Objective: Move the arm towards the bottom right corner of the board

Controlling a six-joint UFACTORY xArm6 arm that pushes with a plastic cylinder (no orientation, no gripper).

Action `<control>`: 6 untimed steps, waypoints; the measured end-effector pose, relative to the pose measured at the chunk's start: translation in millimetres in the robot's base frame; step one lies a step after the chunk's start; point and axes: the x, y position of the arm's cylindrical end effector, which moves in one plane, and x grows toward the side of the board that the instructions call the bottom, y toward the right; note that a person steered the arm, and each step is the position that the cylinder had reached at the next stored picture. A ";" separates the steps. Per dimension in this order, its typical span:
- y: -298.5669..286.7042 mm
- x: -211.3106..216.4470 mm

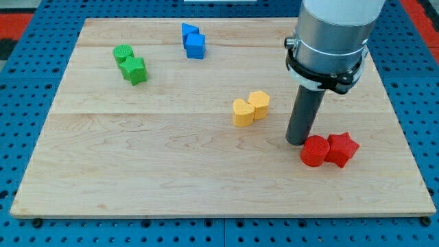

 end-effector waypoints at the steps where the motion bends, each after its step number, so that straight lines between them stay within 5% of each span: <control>1: -1.7 -16.2; 4: 177.0 -8.1; 6: 129.7 41.9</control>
